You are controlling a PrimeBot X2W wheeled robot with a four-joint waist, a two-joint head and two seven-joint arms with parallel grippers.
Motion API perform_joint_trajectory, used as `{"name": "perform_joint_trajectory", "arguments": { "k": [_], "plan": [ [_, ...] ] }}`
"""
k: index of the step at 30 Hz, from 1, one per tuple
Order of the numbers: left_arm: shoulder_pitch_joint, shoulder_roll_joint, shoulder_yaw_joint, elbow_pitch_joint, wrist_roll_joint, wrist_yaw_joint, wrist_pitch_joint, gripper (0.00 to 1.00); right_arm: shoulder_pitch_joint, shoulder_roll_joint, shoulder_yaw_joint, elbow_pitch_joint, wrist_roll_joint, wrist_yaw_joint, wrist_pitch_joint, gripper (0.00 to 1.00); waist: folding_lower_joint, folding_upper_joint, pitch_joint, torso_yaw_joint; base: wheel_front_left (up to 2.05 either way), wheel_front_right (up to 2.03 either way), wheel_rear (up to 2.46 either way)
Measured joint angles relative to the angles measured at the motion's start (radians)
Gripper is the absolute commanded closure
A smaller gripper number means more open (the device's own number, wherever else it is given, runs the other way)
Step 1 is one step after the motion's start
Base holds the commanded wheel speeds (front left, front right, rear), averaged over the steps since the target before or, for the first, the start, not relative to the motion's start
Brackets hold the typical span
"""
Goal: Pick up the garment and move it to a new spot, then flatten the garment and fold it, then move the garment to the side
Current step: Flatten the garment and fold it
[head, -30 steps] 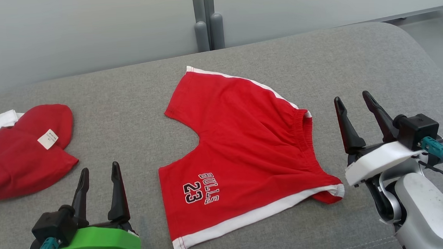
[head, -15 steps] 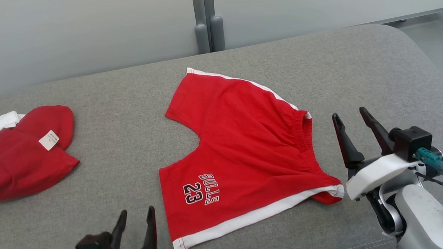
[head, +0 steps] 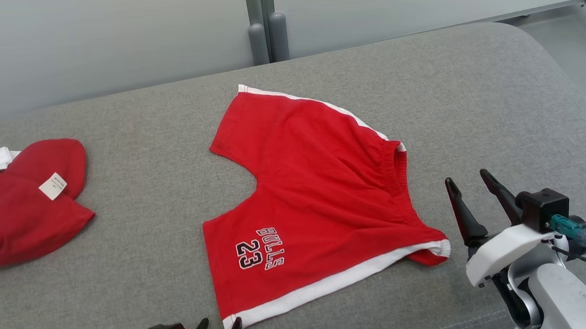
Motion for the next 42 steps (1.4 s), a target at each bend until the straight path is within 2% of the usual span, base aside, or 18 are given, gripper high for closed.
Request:
{"name": "perform_joint_trajectory", "arguments": {
  "k": [10, 14, 15, 16, 17, 18, 22, 28, 33, 42],
  "plan": [
    [-0.002, 0.000, -0.014, 0.023, -0.005, -0.025, 0.034, 0.00, 0.001, 0.010, -0.012, 0.005, 0.000, 0.006, 0.000, 0.00, 0.0000, 0.0000, 0.015, -0.013, 0.00, 0.00, 0.00],
    [-0.005, 0.000, -0.015, 0.023, -0.007, -0.030, 0.034, 0.31, 0.001, 0.010, -0.021, 0.006, 0.000, 0.006, 0.000, 0.00, 0.0000, 0.0000, 0.021, -0.015, 0.00, 0.00, 0.00],
    [-0.007, 0.000, -0.015, 0.023, -0.007, -0.031, 0.034, 0.52, 0.000, 0.010, -0.023, 0.006, 0.000, 0.006, 0.000, 0.00, 0.0000, 0.0000, 0.022, -0.015, 0.00, 0.00, 0.00],
    [-0.007, 0.000, -0.015, 0.023, -0.007, -0.033, 0.034, 0.65, 0.000, 0.010, -0.025, 0.008, 0.000, 0.006, 0.000, 0.00, 0.0000, 0.0000, 0.023, -0.015, 0.00, 0.00, 0.00],
    [-0.008, 0.000, -0.015, 0.023, -0.007, -0.034, 0.034, 0.95, 0.000, 0.010, -0.027, 0.010, 0.000, 0.006, 0.000, 0.00, 0.0000, 0.0000, 0.024, -0.015, 0.00, 0.00, 0.00],
    [-0.008, 0.000, -0.016, 0.023, -0.007, -0.035, 0.034, 1.00, 0.000, 0.010, -0.028, 0.012, 0.000, 0.009, 0.000, 0.00, 0.0000, 0.0000, 0.025, -0.015, 0.00, 0.00, 0.00],
    [-0.019, 0.000, -0.017, 0.023, -0.007, -0.042, 0.033, 1.00, 0.000, 0.009, -0.027, 0.031, 0.000, 0.023, 0.000, 0.00, 0.0000, 0.0000, 0.028, -0.012, 0.00, 0.00, 0.00],
    [-0.039, -0.002, -0.001, -0.006, -0.007, -0.042, 0.000, 1.00, 0.018, -0.020, 0.027, 0.093, 0.000, 0.087, 0.018, 0.00, 0.0000, 0.0000, 0.036, 0.000, 0.00, 0.00, 0.00],
    [-0.071, -0.001, 0.024, -0.025, -0.007, -0.034, -0.024, 1.00, 0.021, -0.029, 0.079, 0.122, 0.000, 0.120, 0.053, 0.00, 0.0000, 0.0000, 0.046, 0.017, 0.00, 0.00, 0.00],
    [-0.071, -0.002, 0.024, -0.035, -0.007, -0.033, -0.041, 1.00, 0.021, -0.073, 0.166, 0.122, -0.005, 0.138, 0.072, 0.00, 0.0000, 0.0000, 0.062, 0.047, 0.00, 0.00, 0.00]
  ]
}}
